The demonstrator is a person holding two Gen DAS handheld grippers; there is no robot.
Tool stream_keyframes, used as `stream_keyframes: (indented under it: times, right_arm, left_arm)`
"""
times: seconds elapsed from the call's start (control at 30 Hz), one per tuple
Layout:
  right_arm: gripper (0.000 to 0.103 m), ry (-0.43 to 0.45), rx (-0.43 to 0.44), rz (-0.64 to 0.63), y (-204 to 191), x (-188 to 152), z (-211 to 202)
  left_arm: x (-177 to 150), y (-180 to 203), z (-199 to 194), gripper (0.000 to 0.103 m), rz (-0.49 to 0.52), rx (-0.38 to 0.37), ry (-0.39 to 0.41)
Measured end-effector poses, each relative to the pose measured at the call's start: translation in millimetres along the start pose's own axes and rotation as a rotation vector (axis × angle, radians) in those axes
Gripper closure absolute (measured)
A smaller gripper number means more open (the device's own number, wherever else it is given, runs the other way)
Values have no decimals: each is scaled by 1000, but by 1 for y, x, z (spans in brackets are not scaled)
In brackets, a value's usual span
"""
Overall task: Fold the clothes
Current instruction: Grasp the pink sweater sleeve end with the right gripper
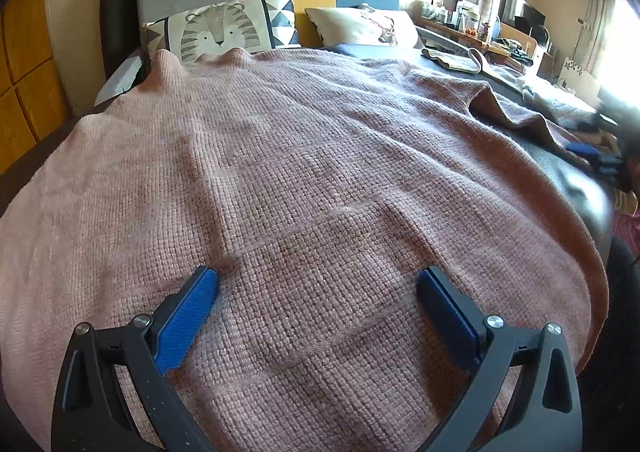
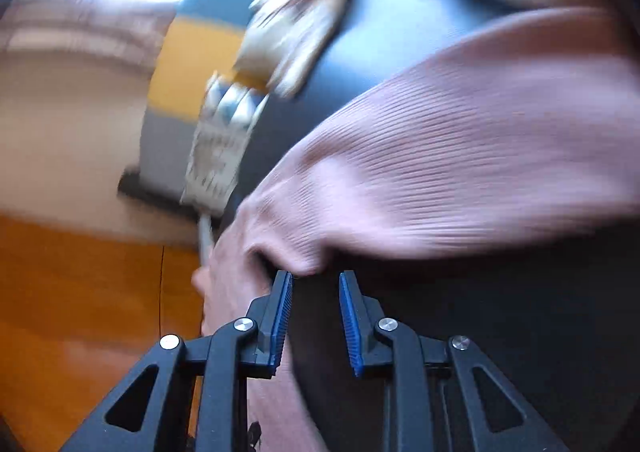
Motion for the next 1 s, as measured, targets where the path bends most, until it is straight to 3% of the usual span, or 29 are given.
stream_keyframes:
  times: [0.1,0.2,0.43,0.5,0.53,0.63,0.8,1.0]
  right_arm:
    - [75,129,-51,152,36,4,-45]
    - [73,200,-71,264,63,8,-70]
    - [74,258,6,306,72,28,-74]
    - [80,263,18,305,72,32,-71]
    - [90,262,14,293,72,34,-69]
    - [96,260,-3,236,68,38,-66]
    - [97,279,-9,127,30,43,-74]
    - [97,292,62,-30,-64,57,-82]
  left_arm:
    - [0,0,0,1,0,1,2]
    - [0,0,0,1,0,2,5]
    - [-1,0,-1,1,-3,-1,6]
    - [-1,0,-1,1,-4,-2,7]
    - [-1,0,-1,1,-5,-2,7]
    - [-1,0,-1,1,-5,-3,8]
    - [-1,-1,-1,1,-7,-5,9]
    - [-2,0,-2,1,-20,-8,7]
Point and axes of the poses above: each gripper's, at about its wrist camera, not at the fingertips, and z roughly the way its jaws point, y to its right, x to its top, the point moved 8 cm from there along z, roughly the way its jaws point, and after that the axes turned 13 degrees about -y, right-handed, at the moved point
